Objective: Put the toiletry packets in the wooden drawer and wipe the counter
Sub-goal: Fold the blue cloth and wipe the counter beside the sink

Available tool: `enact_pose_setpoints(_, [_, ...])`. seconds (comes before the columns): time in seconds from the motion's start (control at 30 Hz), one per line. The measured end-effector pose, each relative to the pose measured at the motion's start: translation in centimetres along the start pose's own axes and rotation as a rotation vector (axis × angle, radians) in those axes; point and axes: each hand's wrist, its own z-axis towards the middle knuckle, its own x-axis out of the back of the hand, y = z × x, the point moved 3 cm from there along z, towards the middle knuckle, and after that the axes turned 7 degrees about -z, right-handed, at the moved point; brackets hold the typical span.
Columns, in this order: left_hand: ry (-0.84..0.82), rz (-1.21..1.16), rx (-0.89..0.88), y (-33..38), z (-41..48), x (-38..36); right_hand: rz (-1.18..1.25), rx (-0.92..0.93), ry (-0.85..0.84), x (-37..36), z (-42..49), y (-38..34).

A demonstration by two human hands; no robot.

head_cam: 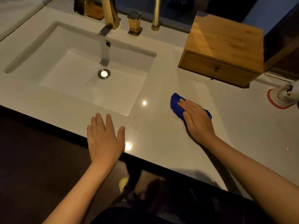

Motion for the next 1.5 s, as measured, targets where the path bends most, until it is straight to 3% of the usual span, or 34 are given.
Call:
enact_pose_setpoints(0.2, [-0.063,0.056,-0.223,-3.2,1.9,0.3,-0.039,-0.372,0.166,-1.0,-2.7,-2.9])
enact_pose_setpoints(0.4, [-0.06,0.059,-0.284,-3.6,2.3,0.5,-0.119,-0.673,0.277,-3.1,-3.7,-6.7])
enact_pose_setpoints(0.73, [-0.055,0.06,-0.311,-3.8,2.6,0.2,-0.207,-0.868,0.321,-5.0,-1.5,-10.2])
enact_pose_setpoints(1.03, [-0.059,0.071,-0.308,-3.8,2.6,0.0,-0.197,-0.782,0.275,-6.2,1.1,-12.4])
enact_pose_setpoints(1.37, [-0.095,0.062,-0.302,-4.1,2.8,0.3,-0.071,-0.342,0.19,-6.5,2.4,-14.1])
enact_pose_setpoints(1.5, [-0.153,-0.077,-0.31,-4.3,3.1,1.4,-0.02,-0.14,0.147,-6.4,2.2,-14.6])
